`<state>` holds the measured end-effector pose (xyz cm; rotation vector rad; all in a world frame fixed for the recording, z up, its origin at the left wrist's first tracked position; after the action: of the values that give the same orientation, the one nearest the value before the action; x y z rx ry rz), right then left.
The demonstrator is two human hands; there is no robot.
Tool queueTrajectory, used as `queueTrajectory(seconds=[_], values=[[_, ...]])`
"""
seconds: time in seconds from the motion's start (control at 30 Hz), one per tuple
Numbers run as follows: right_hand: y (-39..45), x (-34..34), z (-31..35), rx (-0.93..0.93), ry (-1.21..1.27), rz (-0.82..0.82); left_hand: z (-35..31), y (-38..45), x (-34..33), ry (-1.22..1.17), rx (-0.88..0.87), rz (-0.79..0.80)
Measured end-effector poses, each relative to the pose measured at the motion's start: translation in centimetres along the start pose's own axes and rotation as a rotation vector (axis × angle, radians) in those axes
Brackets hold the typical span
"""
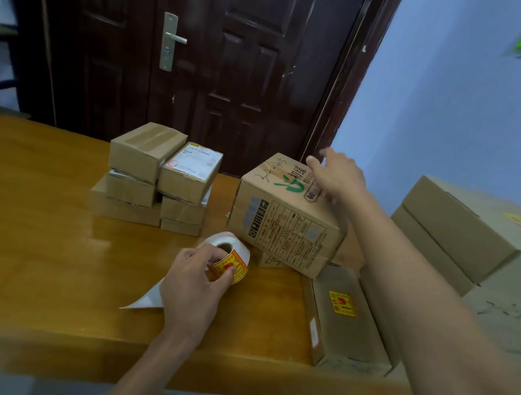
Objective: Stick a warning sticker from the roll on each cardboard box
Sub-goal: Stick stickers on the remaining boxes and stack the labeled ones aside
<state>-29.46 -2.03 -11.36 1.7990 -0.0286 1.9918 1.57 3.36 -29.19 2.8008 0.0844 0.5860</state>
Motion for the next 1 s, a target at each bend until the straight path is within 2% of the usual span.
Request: queueTrajectory(seconds=[0.07,0.2,0.33,0.4,0.57,0.73,0.87,1.0], values=[[1.1,-3.0,-2.9,-0.083,0.008,0.197,-0.2,0.3,-0.5,-0.003,-0.023,0.041],[0.7,-3.6,-3.0,-0.055,0.045,0.168,-0.9,0.5,-1.7,0.078,-0.093,0.143],[-1.3,-2.8,-1.1,0.016,0.093,0.234,-2.8,0.8,-2.4,0.229,-0.110,0.313],[-2.1,-1.7,-0.5,0.036,0.089,0.191,-3.2,0.8,-1.7,0.203,-0.050,0.373],[-5.6,2.2,1.9,0.070,0.115,0.057,-2.9,-0.6,2.3,-0.090,0.090,0.524],[-10.8,4.8,3.0,0.080,0.101,0.004,-4.7,-3.8,7.9,-0.123,0.120,0.585],[-14.0,3.0,3.6,0.089,0.138,0.140,-3.5,-4.8,9.6,-0.084,0.214,0.671],[-16.6,-0.4,4.6,0.084,0.357,0.283,-1.4,-4.9,11.7,-0.076,0.349,0.697]])
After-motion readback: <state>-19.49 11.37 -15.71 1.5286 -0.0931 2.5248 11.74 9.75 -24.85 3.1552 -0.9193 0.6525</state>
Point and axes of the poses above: each hand's wrist, its own y-axis towards the middle knuckle, its own x-axis out of the back of the hand, z = x × y, the point moved 10 cm from there along y, towards the middle knuckle, and after that the axes turned 11 degrees about x, right-handed, at the moved point
